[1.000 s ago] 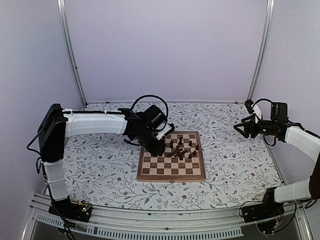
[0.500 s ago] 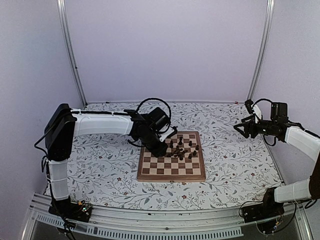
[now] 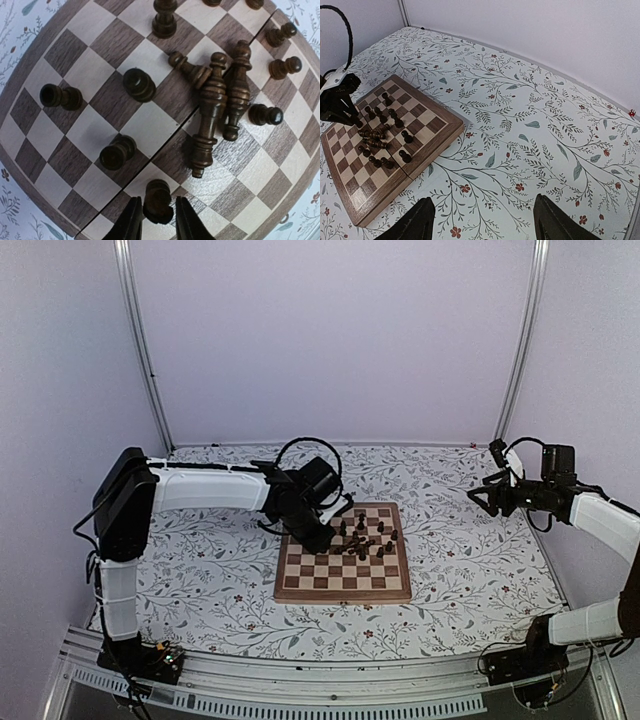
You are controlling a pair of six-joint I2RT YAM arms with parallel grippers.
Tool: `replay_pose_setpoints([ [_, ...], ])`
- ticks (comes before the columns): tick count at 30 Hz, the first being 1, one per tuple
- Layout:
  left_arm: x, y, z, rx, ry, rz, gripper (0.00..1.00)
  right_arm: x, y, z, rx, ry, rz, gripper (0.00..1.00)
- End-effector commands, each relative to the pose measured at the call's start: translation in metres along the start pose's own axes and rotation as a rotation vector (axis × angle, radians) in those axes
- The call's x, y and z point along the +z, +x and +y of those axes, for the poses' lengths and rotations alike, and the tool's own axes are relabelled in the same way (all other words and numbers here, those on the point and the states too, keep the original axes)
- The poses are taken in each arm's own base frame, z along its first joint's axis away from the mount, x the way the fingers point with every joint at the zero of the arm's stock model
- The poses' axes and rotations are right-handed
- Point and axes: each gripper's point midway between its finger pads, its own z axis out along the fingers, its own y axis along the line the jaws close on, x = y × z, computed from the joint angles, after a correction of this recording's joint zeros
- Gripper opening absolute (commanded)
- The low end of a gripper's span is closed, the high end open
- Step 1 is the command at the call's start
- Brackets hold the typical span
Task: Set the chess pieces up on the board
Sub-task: Pick up the chess piece from the chessboard.
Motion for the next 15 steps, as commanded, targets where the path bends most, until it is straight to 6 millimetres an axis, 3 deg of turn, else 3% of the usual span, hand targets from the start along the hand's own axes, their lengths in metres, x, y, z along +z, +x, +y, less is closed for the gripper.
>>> replay_pose_setpoints([
  [1, 0.002, -0.008, 0.0, -0.004, 0.005, -0.011, 0.22, -0.003, -0.009, -0.004, -0.023, 0.015, -0.016, 0.71],
  [11, 0.001, -0.003, 0.0, -0.001, -0.005, 0.006, 0.13, -0.004, -0.01, -0.003, -0.027, 0.016, -0.019, 0.71],
  [15, -0.011, -0.003, 0.002, 0.015, -0.047, -0.001, 0.1, -0.005, -0.01, -0.002, -0.029, 0.017, -0.021, 0.71],
])
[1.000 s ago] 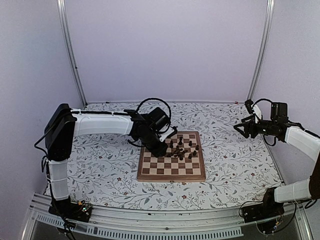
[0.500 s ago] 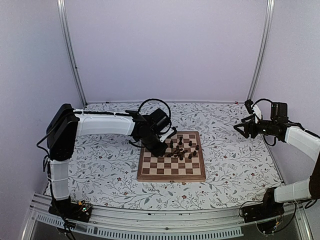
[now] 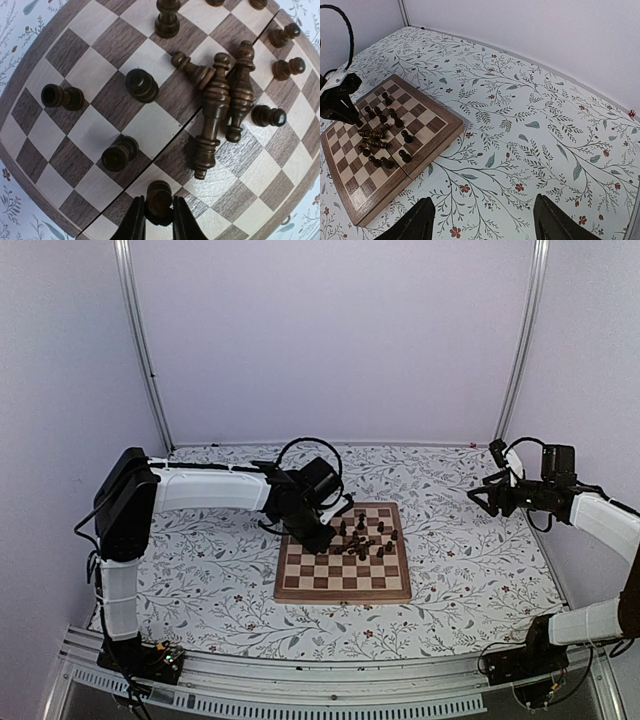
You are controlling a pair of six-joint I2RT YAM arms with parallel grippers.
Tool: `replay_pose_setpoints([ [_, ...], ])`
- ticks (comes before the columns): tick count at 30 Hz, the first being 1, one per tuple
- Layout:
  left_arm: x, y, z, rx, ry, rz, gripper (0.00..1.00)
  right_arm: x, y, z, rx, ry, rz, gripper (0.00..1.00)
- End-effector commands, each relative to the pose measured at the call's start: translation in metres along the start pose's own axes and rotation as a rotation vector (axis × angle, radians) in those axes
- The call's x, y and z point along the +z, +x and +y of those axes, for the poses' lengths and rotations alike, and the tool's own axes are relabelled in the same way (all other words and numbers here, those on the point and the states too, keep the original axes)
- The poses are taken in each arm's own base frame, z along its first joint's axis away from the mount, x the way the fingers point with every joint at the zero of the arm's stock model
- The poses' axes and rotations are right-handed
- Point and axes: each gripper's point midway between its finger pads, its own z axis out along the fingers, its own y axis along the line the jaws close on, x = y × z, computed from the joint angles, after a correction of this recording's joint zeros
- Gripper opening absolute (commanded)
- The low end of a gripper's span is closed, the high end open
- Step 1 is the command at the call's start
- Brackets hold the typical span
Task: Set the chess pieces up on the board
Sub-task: Pick up the chess piece from the chessboard, then place the chess piece on the chessboard.
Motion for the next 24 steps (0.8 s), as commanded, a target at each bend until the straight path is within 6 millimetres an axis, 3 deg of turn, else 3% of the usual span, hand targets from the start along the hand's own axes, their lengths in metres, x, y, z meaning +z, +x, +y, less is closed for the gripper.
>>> replay_pose_setpoints([
  [1, -0.018, -0.002, 0.002, 0.024, -0.052, -0.008, 0.09, -0.005, -0.01, -0.002, -0.024, 0.015, -0.022, 0.71],
  [4, -0.035, 0.0, -0.003, 0.044, -0.063, -0.029, 0.07, -0.005, -0.011, -0.002, -0.026, 0.014, -0.024, 0.71],
  [9, -0.047, 0.027, -0.008, 0.026, -0.029, -0.013, 0.07, -0.006, -0.008, -0.003, -0.032, 0.026, -0.016, 0.71],
  [15, -0.051, 0.058, -0.021, 0.088, -0.015, 0.005, 0.06, -0.006, -0.008, -0.003, -0.038, 0.031, -0.015, 0.71],
  [24, -0.045, 0.076, -0.037, 0.14, -0.006, 0.037, 0.05, -0.005, -0.005, -0.004, -0.038, 0.036, -0.006, 0.71],
])
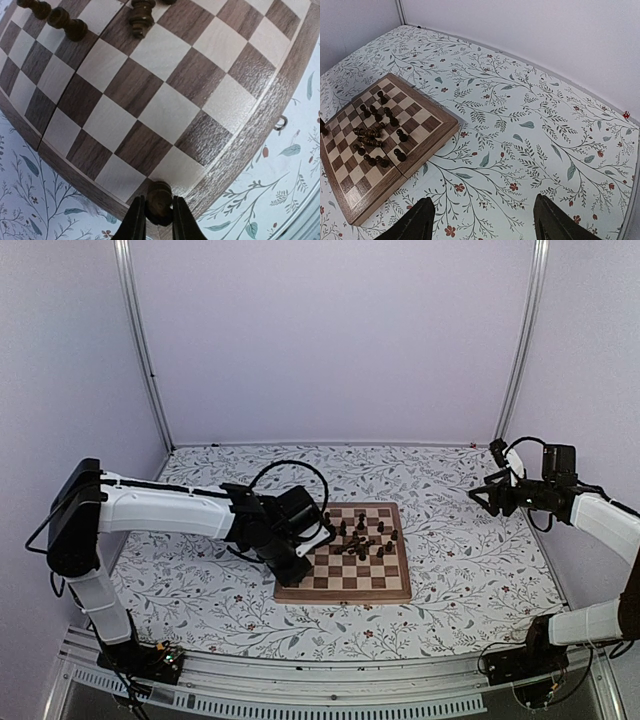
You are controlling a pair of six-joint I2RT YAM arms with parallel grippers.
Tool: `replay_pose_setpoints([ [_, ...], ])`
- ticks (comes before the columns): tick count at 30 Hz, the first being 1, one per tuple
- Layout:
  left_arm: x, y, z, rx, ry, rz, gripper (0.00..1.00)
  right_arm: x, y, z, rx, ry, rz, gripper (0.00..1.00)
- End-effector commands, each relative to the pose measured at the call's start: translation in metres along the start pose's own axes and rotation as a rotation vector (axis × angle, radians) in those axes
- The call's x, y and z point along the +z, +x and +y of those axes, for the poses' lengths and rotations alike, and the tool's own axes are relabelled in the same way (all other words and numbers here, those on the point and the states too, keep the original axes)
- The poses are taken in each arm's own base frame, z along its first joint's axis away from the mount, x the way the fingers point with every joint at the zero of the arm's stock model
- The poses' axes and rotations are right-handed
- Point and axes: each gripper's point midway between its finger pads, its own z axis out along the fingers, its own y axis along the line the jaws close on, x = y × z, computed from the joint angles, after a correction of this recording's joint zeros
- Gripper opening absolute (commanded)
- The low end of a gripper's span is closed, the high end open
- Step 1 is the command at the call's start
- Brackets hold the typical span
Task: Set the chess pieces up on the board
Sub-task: Place the chess piece on the chessboard.
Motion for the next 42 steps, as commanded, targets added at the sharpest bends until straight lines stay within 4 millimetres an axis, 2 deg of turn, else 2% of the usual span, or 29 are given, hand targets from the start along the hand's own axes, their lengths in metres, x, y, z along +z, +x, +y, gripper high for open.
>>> replay_pose_setpoints([
  [1, -0.004, -0.003, -0.011, 0.035, 0.004, -0.028, 0.05, -0.003, -0.004, -0.001, -0.016, 0.013, -0.008, 0.71],
  [30, 0.012, -0.011, -0.021, 0.062, 0.013, -0.019, 0.08, -0.003, -0.002, 0.0, -0.02, 0.013, -0.004, 0.71],
  [33, 0.013, -0.009, -0.022, 0.064, 0.013, -0.011, 0.12, -0.004, -0.002, 0.0, -0.023, 0.012, -0.006, 0.71],
  [38, 0.009, -0.009, -0.021, 0.062, 0.004, -0.012, 0.25, -0.003, -0.002, 0.001, -0.021, 0.007, -0.006, 0.71],
  [42, 0.007, -0.011, -0.019, 0.067, -0.008, -0.014, 0.29, -0.003, -0.002, 0.001, -0.021, 0.005, -0.006, 0.71],
])
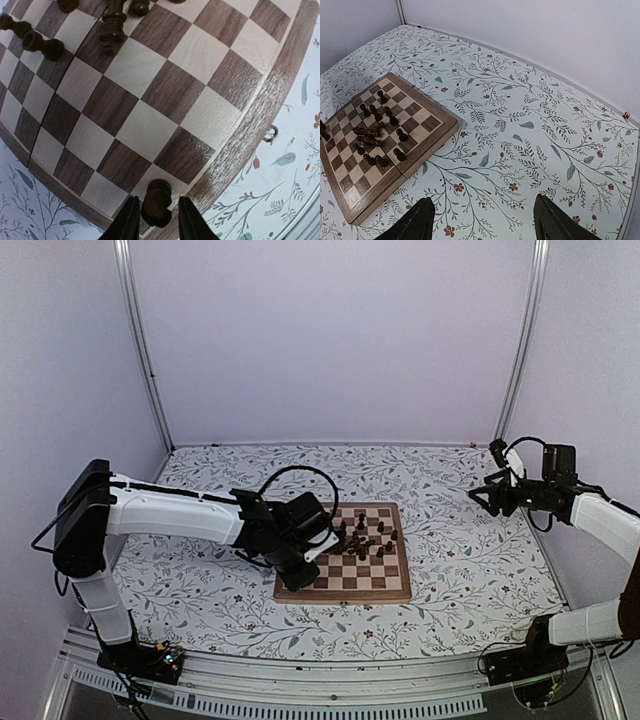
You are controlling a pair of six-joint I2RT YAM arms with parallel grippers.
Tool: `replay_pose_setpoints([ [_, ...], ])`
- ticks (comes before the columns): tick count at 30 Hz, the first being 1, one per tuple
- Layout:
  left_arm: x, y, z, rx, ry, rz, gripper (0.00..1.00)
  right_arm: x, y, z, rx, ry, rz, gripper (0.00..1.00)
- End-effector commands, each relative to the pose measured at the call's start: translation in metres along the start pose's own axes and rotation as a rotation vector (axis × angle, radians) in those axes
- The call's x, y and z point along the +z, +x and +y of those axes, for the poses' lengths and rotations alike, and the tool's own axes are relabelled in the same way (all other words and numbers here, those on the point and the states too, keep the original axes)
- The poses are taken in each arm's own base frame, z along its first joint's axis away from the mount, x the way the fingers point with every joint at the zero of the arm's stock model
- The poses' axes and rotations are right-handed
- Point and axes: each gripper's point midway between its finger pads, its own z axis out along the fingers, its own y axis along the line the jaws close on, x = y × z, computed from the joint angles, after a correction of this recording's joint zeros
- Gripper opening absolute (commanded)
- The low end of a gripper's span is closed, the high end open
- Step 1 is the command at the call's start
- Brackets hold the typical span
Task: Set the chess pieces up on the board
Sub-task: Place the chess piece on the chessboard, then pick up the chess piece from the chessboard.
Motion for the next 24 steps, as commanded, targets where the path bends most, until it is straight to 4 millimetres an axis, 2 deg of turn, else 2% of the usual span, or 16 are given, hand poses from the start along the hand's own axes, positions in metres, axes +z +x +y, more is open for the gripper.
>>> replay_pose_setpoints([
  [1, -0.002, -0.004, -0.004, 0.021, -0.011, 0.0, 0.29, -0.003, -0.002, 0.001, -0.015, 0.005, -0.007, 0.71],
  [6, -0.005, -0.008, -0.003, 0.028, -0.015, -0.007, 0.31, -0.003, -0.002, 0.001, -0.015, 0.004, -0.007, 0.71],
  [10, -0.019, -0.02, 0.005, 0.037, -0.055, -0.043, 0.4, -0.004, -0.003, 0.002, -0.016, 0.003, -0.008, 0.71],
  [14, -0.048, -0.05, 0.019, 0.055, -0.125, -0.14, 0.47, -0.003, -0.003, 0.002, -0.017, -0.005, -0.01, 0.71],
  [17, -0.075, -0.087, 0.029, 0.046, -0.173, -0.249, 0.51, -0.002, -0.007, 0.003, -0.013, -0.016, -0.017, 0.71],
  [18, -0.086, -0.101, 0.033, 0.033, -0.194, -0.297, 0.64, -0.003, -0.011, 0.003, -0.011, -0.026, -0.023, 0.71],
  [19, -0.096, -0.112, 0.037, 0.018, -0.213, -0.344, 0.92, -0.002, -0.015, 0.005, -0.005, -0.048, -0.027, 0.71],
  [20, -0.108, -0.124, 0.042, -0.003, -0.235, -0.395, 0.98, -0.003, -0.022, 0.007, -0.001, -0.072, -0.033, 0.72],
  [22, -0.133, -0.143, 0.055, -0.054, -0.299, -0.493, 0.99, 0.0, -0.038, 0.009, 0.001, -0.133, -0.028, 0.72],
  [24, -0.155, -0.154, 0.071, -0.101, -0.371, -0.547, 0.99, 0.008, -0.048, 0.007, 0.008, -0.161, -0.003, 0.72],
])
